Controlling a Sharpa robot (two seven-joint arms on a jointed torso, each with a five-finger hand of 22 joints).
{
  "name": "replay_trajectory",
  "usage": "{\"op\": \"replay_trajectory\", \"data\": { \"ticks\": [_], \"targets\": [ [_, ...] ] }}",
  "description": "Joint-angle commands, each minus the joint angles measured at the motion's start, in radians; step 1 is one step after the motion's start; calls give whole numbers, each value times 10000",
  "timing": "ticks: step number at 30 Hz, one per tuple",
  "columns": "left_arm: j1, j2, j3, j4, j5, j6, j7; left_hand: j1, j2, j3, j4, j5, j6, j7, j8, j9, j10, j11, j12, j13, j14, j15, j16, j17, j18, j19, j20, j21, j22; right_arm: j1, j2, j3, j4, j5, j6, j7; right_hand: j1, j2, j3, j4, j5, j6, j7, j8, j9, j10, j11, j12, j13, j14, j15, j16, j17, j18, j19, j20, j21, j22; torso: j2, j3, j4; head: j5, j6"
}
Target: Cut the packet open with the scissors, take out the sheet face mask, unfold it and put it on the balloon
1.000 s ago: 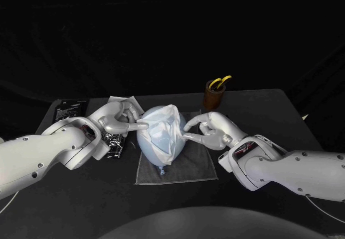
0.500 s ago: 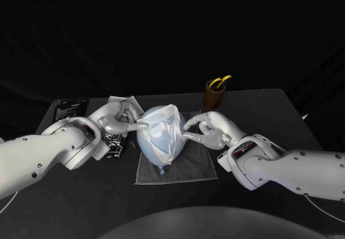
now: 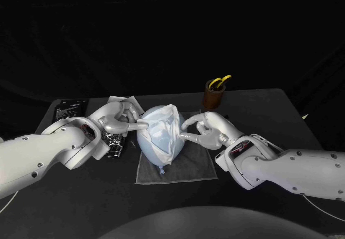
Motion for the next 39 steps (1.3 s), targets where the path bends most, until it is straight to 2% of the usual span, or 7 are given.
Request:
{"op": "replay_trajectory", "data": {
  "ticks": [1, 8, 15, 20, 26, 33, 39],
  "targets": [
    [-9, 21, -7, 9, -58, 196, -43, 49, 50, 61, 21, 14, -41, 151, 40, -4, 18, -63, 32, -10, 56, 23, 51, 15, 120, 66, 4, 35, 8, -4, 39, 6, -11, -458, -45, -214, -65, -122, -74, 42, -36, -26, 101, -70, -23, 814, 81, -69, 2349, 1044, 51, 35, 2635, -92, 896, -10, -38, 2461, -7, 3, -5, 2, 2],
    [-9, 18, -7, 13, -58, 226, -57, 49, 50, 61, 21, 14, -41, 151, 40, -4, 18, -63, 32, -10, 56, 23, 51, 15, 120, 66, 4, 35, 8, -4, 140, 6, -65, -761, -102, -452, -207, -324, -202, 71, -47, -191, 192, -198, -59, 739, 159, -175, 2273, 1044, 113, 35, 2635, -76, 869, 37, -115, 2439, 0, 7, -3, -12, 3],
    [-9, 11, -7, 24, -54, 251, -66, 51, 62, 66, 20, 13, -27, 145, 57, -14, 29, -69, 47, -20, 68, 18, 62, 27, 121, 70, 1, 46, 15, -5, 289, 6, -113, -1000, -55, -636, -249, -411, -275, 71, -52, -302, 247, -271, -74, 691, 210, -240, 2226, 1044, 158, 35, 2635, -66, 850, 72, -166, 2424, 2, -3, 4, -32, -9],
    [-9, 3, -7, 30, -50, 264, -74, 48, 63, 64, 21, 13, -24, 143, 62, -18, 32, -71, 52, -24, 79, 17, 68, 44, 118, 80, -1, 59, 34, -5, 344, 6, -162, -1217, 38, -817, -220, -419, -275, 50, -49, -318, 252, -282, -74, 684, 218, -249, 2220, 1044, 168, 35, 2635, -68, 853, 81, -154, 2428, -1, -3, 6, -34, -27],
    [-9, -1, -7, 34, -48, 281, -77, 48, 63, 64, 21, 13, -24, 143, 62, -18, 32, -71, 52, -24, 79, 17, 68, 44, 118, 80, -1, 59, 34, -6, 396, 6, -203, -1363, 93, -931, -65, -286, -176, -29, -48, -210, 227, -240, -41, 715, 206, -203, 2256, 1044, 171, 35, 2635, -77, 868, 103, -107, 2441, -4, 0, 4, -24, -40],
    [-9, -1, -7, 40, -47, 293, -80, 43, 66, 62, 22, 13, -18, 140, 69, -24, 39, -73, 59, -29, 87, 14, 74, 55, 115, 91, -3, 73, 54, -6, 473, 6, -248, -1439, 89, -939, 334, 62, 208, -267, -46, 243, 20, -56, 49, 862, 34, 2, 2410, 1044, 44, 35, 2635, -94, 899, 40, -16, 2468, 5, 5, 5, -37, -51],
    [-9, 3, -7, 44, -44, 301, -84, 43, 66, 62, 22, 13, -18, 140, 69, -24, 39, -73, 59, -29, 87, 14, 74, 55, 115, 91, -3, 73, 54, -7, 539, 6, -274, -1645, 77, -947, 564, 188, 495, -506, -46, 702, -237, 193, 166, 1069, -181, 307, 2636, 1044, -130, 35, 2635, -118, 938, -97, 95, 2500, 2, 1, 4, -57, -77]
  ]
}}
